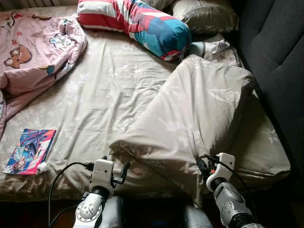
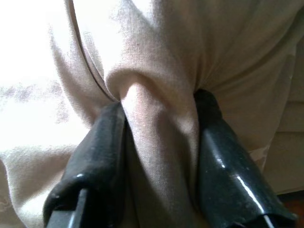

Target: Clean up the room

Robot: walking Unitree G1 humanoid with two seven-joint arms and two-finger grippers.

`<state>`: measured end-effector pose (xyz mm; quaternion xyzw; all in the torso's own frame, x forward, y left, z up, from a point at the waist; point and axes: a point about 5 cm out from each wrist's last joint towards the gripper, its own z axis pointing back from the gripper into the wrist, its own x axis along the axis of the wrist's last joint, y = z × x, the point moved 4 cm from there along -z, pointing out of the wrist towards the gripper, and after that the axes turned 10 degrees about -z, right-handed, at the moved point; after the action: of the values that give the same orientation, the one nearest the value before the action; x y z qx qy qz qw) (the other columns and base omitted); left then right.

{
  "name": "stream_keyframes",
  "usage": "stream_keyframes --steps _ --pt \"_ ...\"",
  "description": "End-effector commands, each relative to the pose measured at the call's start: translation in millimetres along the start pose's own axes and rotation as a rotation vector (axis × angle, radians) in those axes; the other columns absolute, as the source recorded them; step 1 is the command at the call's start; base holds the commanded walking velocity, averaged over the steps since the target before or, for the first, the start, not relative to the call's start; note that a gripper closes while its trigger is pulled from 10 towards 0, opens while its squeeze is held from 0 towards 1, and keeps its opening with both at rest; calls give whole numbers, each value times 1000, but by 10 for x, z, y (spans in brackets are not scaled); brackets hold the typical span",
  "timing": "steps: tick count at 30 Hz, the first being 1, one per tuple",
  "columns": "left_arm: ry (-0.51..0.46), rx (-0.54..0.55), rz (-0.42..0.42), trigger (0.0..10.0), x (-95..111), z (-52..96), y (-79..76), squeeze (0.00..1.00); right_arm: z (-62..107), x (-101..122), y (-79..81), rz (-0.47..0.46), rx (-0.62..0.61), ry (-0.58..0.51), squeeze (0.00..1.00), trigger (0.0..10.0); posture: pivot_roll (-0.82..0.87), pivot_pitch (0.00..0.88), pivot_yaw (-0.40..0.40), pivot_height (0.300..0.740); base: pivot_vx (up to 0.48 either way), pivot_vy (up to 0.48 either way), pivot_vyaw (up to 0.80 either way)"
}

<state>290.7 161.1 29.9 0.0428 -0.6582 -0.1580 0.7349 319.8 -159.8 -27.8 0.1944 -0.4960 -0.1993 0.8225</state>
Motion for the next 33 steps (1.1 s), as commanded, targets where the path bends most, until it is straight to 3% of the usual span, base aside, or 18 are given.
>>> stream_keyframes --steps 1,8,11,13,17,21,23,27,30,33 --pt "34 -14 -12 10000 -98 40 -11 0 98 -423 -53 -19 -40 138 0 0 -37 243 37 641 0 0 0" --pt "35 -14 -16 10000 -97 33 -9 0 98 -339 -144 6 -103 101 0 0 -34 232 39 641 0 0 0" --pt "33 -9 -18 10000 -90 25 14 0 115 -73 -362 66 -243 -4 0 0 -36 230 39 641 0 0 0" --pt "33 -7 -18 10000 -90 20 24 0 146 94 -504 159 -328 -47 0 0 -39 232 38 641 0 0 0" --pt "34 -7 -19 10000 -89 11 26 0 173 297 -586 241 -373 -114 0 0 -53 237 37 641 0 0 0" --pt "33 -6 -16 10000 -87 -3 29 0 288 788 -738 397 -514 -295 0 0 -61 239 40 641 0 0 0" --pt "35 -6 -16 10000 -93 -2 32 0 350 1063 -728 475 -560 -402 0 0 -68 241 43 641 0 0 0" --pt "37 -10 -18 10000 -102 4 33 0 462 1409 -698 548 -631 -534 0 0 -74 243 48 641 0 0 0" --pt "37 -13 -20 10000 -100 2 39 0 623 1685 -712 646 -731 -641 0 0 -70 246 54 641 0 0 0" --pt "36 -17 -24 10000 -98 3 52 0 841 1910 -757 668 -834 -743 0 0 -77 251 61 641 0 0 0"
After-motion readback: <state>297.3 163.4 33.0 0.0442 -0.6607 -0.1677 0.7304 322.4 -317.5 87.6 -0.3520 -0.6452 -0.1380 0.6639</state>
